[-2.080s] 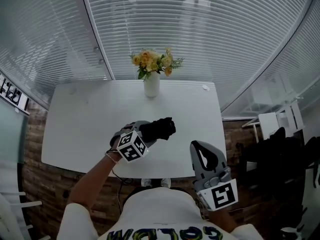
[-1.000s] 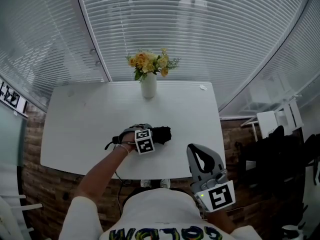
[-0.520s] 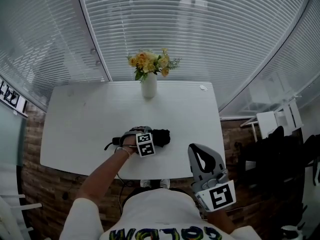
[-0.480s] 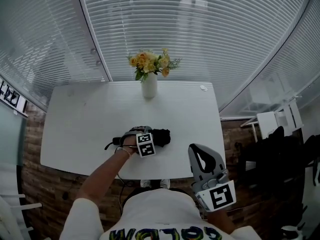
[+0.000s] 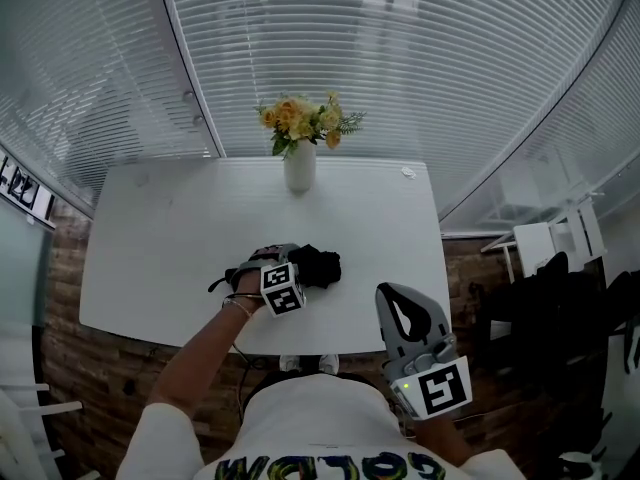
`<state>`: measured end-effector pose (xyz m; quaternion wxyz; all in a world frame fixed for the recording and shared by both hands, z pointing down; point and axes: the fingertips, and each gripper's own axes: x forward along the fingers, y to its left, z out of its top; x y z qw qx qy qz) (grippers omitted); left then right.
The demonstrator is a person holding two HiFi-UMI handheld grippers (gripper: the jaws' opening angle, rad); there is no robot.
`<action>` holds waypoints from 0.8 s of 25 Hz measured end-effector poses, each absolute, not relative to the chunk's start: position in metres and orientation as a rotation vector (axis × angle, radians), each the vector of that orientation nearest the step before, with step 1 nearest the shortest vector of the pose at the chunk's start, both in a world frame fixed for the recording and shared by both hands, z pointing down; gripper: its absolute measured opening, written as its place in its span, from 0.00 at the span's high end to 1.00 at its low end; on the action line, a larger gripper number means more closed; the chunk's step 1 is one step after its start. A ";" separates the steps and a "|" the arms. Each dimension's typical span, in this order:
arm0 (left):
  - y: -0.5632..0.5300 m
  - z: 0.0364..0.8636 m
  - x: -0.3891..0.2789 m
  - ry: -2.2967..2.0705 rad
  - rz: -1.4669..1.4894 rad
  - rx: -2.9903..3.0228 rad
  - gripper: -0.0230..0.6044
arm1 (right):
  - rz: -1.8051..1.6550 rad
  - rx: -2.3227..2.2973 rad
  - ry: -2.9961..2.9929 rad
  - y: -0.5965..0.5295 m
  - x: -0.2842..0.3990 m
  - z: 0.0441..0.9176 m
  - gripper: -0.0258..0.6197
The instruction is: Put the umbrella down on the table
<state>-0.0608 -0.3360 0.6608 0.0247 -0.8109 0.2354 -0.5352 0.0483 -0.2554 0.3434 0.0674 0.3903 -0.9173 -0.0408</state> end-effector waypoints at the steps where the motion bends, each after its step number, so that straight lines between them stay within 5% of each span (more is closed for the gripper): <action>1: -0.338 0.654 -0.063 0.774 -1.622 -2.510 0.44 | -0.124 1.173 -2.764 -0.256 0.048 0.344 0.95; 20: -0.308 0.520 -0.088 1.344 -0.941 -2.645 0.47 | -0.152 1.127 -2.780 -0.263 0.032 0.341 0.95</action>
